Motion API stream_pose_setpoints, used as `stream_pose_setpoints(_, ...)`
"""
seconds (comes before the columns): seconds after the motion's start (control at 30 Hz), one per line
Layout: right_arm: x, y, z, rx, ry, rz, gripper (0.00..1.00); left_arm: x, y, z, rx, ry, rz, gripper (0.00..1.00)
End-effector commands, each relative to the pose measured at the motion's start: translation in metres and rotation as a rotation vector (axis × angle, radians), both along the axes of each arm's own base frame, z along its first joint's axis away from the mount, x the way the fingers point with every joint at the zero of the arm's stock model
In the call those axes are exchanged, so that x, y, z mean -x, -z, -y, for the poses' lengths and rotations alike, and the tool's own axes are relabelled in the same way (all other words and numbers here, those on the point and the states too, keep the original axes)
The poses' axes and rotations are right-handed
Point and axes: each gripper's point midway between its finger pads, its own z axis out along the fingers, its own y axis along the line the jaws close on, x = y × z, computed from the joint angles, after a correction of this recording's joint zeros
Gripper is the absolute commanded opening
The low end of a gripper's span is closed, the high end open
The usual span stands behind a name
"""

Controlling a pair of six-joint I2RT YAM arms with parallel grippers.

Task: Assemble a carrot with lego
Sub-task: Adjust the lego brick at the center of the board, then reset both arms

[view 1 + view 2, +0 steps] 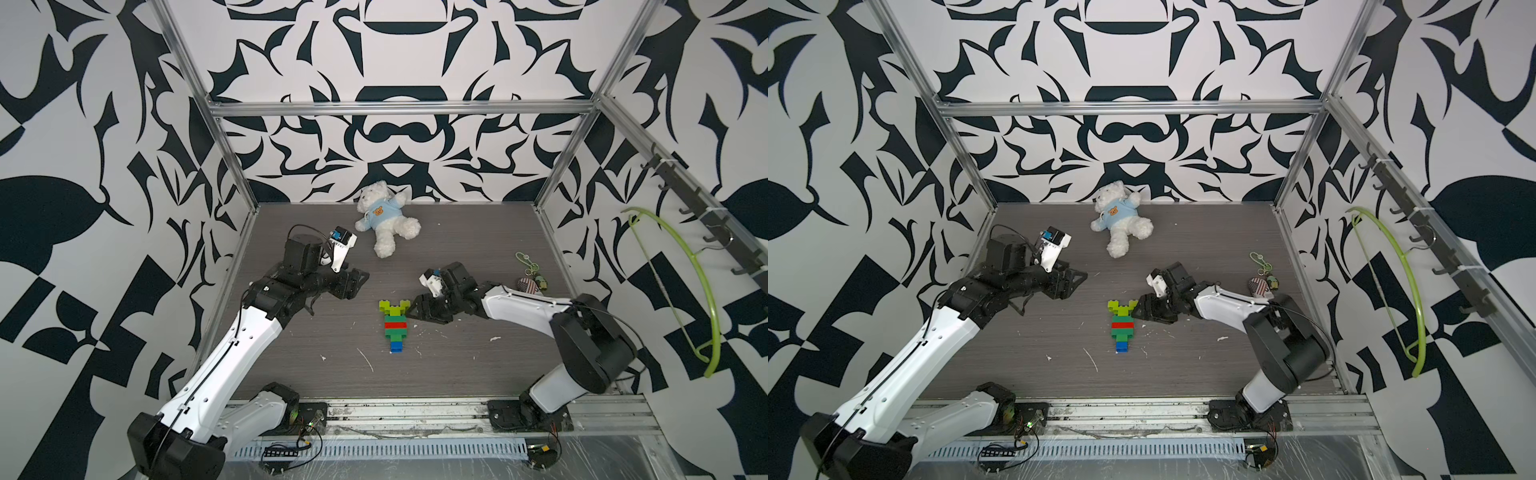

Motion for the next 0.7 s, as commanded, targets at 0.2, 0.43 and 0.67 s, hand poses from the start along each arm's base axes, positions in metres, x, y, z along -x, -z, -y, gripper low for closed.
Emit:
stream_pose_setpoints(0.2,-0.078,-0.098,0.131,0.713,0.227,0.63,0.67,-0.053,0.009,-0.105,-0.131,-0.668,0.279,0.93)
stream_pose_setpoints(0.43,-0.107,-0.107,0.212,0.989,0.471,0.746,0.81,-0.065,0.061,-0.156,-0.213,-0.785,0.302,0.99)
stream_pose_setpoints(0.67,-0.114,-0.071,0.241,0.968,0.564,0.919,0.92,-0.088,0.127,-0.176,-0.21,-0.715,0.25,0.99)
